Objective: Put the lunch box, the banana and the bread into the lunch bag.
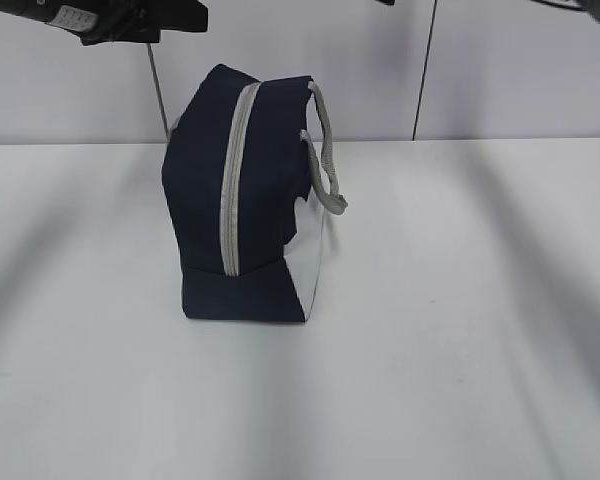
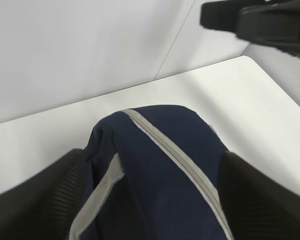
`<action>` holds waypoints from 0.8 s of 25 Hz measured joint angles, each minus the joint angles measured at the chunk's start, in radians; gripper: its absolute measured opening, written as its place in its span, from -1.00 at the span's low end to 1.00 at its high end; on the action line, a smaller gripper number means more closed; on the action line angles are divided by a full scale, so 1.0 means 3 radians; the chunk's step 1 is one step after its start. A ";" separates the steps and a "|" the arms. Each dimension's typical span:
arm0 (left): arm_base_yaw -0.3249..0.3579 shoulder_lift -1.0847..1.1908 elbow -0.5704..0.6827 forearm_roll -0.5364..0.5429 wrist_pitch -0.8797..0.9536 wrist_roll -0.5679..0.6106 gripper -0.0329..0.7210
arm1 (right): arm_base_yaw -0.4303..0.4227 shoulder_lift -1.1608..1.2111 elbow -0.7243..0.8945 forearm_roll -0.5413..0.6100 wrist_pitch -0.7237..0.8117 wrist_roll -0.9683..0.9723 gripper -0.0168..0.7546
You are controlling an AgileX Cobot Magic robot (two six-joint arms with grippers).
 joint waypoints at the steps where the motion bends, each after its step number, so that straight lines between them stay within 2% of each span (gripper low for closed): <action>1: 0.0000 -0.0047 0.0000 0.0111 0.0034 -0.0155 0.53 | -0.0007 -0.0144 0.0147 0.0000 -0.0006 0.0000 0.40; 11: 0.0000 -0.0483 0.0000 0.1434 0.0852 -0.1469 0.44 | -0.0007 -0.1361 0.1900 0.0000 0.0095 -0.0072 0.40; 14: 0.0000 -0.0565 0.0000 0.1649 0.1232 -0.1711 0.43 | -0.0014 -0.1801 0.2425 0.0000 0.0190 -0.0123 0.40; 20: -0.0011 -0.0675 0.0000 0.1794 0.1859 -0.1977 0.41 | -0.0014 -0.2704 0.3499 0.0000 0.0448 -0.0283 0.40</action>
